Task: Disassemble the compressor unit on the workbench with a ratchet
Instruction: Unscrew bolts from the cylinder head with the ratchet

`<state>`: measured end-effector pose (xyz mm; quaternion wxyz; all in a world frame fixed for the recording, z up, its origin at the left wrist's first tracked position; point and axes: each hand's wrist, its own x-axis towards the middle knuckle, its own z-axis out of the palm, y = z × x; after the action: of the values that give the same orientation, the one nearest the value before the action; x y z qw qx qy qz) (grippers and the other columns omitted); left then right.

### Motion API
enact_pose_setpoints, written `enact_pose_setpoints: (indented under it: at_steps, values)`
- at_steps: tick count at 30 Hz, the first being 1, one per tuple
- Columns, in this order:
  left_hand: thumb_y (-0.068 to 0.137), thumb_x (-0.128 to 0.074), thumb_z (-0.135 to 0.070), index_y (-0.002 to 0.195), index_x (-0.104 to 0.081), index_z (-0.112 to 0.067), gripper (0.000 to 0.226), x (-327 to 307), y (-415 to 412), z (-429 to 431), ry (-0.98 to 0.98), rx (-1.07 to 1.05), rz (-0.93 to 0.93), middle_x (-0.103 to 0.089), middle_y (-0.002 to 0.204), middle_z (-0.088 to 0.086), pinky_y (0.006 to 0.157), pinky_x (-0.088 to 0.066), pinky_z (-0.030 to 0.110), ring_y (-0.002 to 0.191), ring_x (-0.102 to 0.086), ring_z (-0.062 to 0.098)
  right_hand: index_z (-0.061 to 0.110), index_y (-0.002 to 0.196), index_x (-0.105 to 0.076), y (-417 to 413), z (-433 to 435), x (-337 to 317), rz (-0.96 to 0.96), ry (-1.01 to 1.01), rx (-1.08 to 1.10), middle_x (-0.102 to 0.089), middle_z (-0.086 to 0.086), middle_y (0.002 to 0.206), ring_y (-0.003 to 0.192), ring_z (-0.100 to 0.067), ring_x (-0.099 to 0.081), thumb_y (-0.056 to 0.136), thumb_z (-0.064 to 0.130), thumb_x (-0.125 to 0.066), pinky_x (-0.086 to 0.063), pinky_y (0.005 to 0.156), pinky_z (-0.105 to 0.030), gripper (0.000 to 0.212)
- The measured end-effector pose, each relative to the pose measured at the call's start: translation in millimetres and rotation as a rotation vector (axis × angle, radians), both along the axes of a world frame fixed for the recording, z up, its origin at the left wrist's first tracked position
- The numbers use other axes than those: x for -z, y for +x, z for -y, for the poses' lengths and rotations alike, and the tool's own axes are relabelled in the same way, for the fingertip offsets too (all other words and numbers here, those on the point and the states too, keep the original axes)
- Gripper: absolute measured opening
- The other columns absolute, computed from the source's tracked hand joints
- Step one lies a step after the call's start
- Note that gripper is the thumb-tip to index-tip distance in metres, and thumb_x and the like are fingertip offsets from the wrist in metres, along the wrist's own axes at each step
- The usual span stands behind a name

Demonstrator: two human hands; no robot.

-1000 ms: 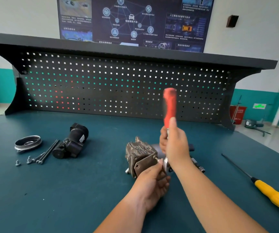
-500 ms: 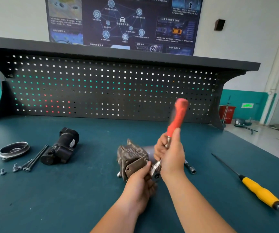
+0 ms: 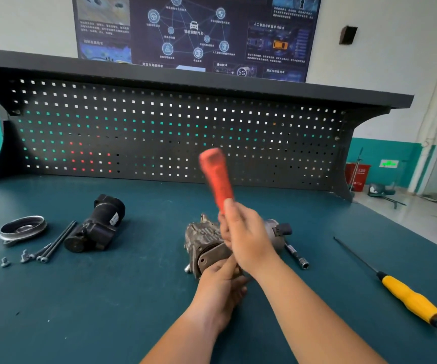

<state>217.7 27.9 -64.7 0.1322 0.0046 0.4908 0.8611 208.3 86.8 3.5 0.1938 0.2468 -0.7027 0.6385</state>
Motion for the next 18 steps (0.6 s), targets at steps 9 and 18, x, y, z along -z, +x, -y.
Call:
enact_pose_setpoints:
  at_steps: [9, 18]
  values:
    - [0.092, -0.056, -0.017, 0.049, -0.059, -0.018, 0.043, 1, -3, -1, 0.022, -0.056, -0.015, -0.039, 0.047, -0.007, 0.039, -0.031, 0.014, 0.038, -0.033, 0.003, 0.018, 0.055, -0.046, 10, -16, 1, 0.159, -0.372, -0.127, -0.032, 0.011, 0.041, 0.036, -0.003, -0.026, 0.09, 0.051, -0.048, -0.024, 0.039, -0.015, 0.047]
    - [0.089, -0.061, -0.029, 0.054, -0.069, -0.023, 0.037, -2, -1, -1, 0.034, -0.016, 0.03, -0.051, 0.067, -0.003, 0.04, -0.033, 0.015, 0.055, -0.042, 0.008, 0.02, 0.063, -0.039, -6, -40, 14, 0.497, -1.03, 0.188, -0.027, 0.008, 0.039, 0.03, -0.007, -0.024, 0.097, 0.056, -0.029, -0.024, 0.037, -0.017, 0.051]
